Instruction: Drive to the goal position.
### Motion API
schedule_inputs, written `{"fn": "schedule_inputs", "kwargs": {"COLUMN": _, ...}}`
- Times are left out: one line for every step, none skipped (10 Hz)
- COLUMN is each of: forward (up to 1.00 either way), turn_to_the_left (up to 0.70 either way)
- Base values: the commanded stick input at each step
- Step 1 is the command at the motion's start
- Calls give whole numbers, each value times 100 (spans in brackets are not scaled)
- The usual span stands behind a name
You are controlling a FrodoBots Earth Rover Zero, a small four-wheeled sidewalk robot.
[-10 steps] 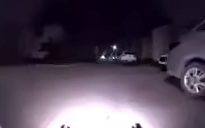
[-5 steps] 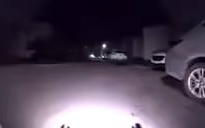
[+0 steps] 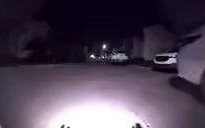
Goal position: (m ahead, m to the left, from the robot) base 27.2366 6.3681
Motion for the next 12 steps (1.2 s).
{"fn": "schedule_inputs", "kwargs": {"forward": 85, "turn_to_the_left": 0}}
{"fn": "schedule_inputs", "kwargs": {"forward": 85, "turn_to_the_left": 0}}
{"fn": "schedule_inputs", "kwargs": {"forward": 85, "turn_to_the_left": 0}}
{"fn": "schedule_inputs", "kwargs": {"forward": 85, "turn_to_the_left": 0}}
{"fn": "schedule_inputs", "kwargs": {"forward": 85, "turn_to_the_left": 0}}
{"fn": "schedule_inputs", "kwargs": {"forward": 85, "turn_to_the_left": 0}}
{"fn": "schedule_inputs", "kwargs": {"forward": 85, "turn_to_the_left": 0}}
{"fn": "schedule_inputs", "kwargs": {"forward": 85, "turn_to_the_left": 0}}
{"fn": "schedule_inputs", "kwargs": {"forward": 85, "turn_to_the_left": 0}}
{"fn": "schedule_inputs", "kwargs": {"forward": 85, "turn_to_the_left": 0}}
{"fn": "schedule_inputs", "kwargs": {"forward": 85, "turn_to_the_left": 0}}
{"fn": "schedule_inputs", "kwargs": {"forward": 85, "turn_to_the_left": 0}}
